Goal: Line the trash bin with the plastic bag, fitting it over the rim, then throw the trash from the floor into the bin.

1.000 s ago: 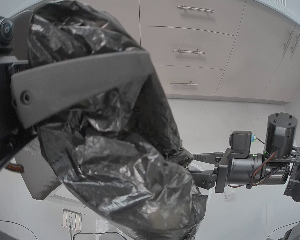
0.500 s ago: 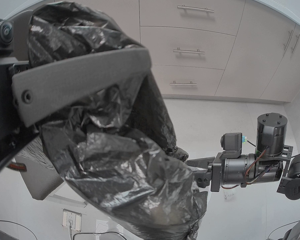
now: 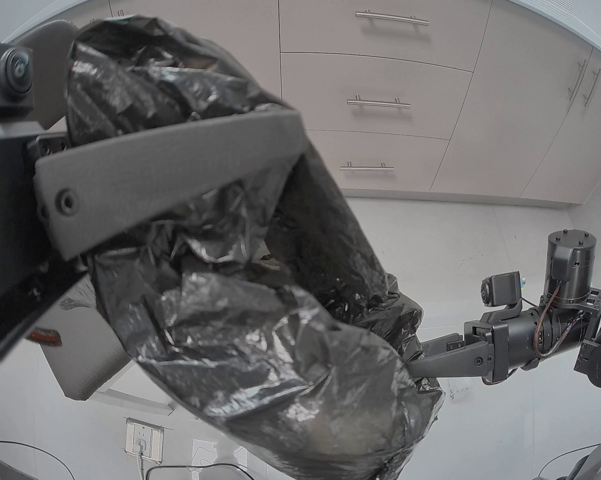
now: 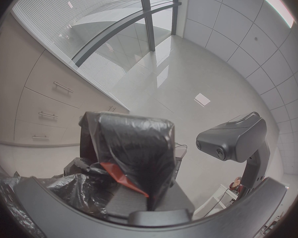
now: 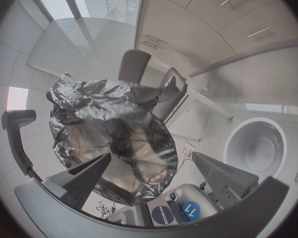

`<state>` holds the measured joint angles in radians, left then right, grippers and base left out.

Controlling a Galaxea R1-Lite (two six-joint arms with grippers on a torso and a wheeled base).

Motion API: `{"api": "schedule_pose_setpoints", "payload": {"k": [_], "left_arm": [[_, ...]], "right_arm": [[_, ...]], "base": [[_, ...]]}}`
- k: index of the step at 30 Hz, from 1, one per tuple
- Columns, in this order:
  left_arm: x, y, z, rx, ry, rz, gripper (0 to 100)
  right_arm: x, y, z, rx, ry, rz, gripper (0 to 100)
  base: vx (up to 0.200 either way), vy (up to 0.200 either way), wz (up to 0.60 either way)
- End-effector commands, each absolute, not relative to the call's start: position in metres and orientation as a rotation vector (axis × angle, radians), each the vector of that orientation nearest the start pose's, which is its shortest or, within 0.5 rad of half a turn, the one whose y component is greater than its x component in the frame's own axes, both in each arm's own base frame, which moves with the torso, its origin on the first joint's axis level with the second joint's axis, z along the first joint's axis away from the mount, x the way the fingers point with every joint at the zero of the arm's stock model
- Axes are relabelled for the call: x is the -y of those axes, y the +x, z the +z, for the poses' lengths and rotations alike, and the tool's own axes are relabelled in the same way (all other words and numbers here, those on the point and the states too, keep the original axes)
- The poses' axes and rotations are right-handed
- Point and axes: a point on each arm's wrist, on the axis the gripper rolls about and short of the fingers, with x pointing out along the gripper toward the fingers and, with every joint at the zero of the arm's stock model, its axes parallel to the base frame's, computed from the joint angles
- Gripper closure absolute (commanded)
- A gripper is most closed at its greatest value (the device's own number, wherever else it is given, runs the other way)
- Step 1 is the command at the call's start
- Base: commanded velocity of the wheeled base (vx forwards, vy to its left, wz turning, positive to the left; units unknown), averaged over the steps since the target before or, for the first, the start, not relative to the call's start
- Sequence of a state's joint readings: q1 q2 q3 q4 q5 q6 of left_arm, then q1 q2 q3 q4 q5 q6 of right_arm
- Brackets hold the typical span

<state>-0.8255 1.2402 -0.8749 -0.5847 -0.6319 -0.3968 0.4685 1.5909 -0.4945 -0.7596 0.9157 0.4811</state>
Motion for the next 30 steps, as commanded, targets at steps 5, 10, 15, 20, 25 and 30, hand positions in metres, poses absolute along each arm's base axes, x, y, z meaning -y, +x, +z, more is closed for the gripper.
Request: {"api": "schedule_pose_setpoints", "payload": {"k": [5,10,15,20,25,30], "left_arm": [[0.149,0.120,0.312,-0.065,-0.350,-1.476,100],[0.149,0.120,0.311,-0.068,-0.350,-1.476,100],[0.150,0.121,0.309,-0.075,-0.349,-1.475,100],[0.150,0.121,0.309,-0.075,-0.349,-1.475,100],[0.150,0.121,0.309,-0.075,-0.349,-1.475,100],[0.151,0.121,0.308,-0.080,-0.349,-1.474,100]], "right_arm": [[-0.127,0.215,0.122,-0.777,0.504,1.316,0],[-0.140,0.220,0.116,-0.751,0.492,1.384,0],[-0.150,0.226,0.107,-0.746,0.487,1.407,0],[-0.160,0.226,0.105,-0.765,0.505,1.432,0],[-0.164,0.228,0.107,-0.714,0.494,1.446,0],[-0.165,0.230,0.108,-0.697,0.492,1.417,0]], "base": [[0.000,0.000,0.00],[0.000,0.000,0.00],[0.000,0.000,0.00],[0.000,0.000,0.00],[0.000,0.000,0.00],[0.000,0.000,0.00]]}}
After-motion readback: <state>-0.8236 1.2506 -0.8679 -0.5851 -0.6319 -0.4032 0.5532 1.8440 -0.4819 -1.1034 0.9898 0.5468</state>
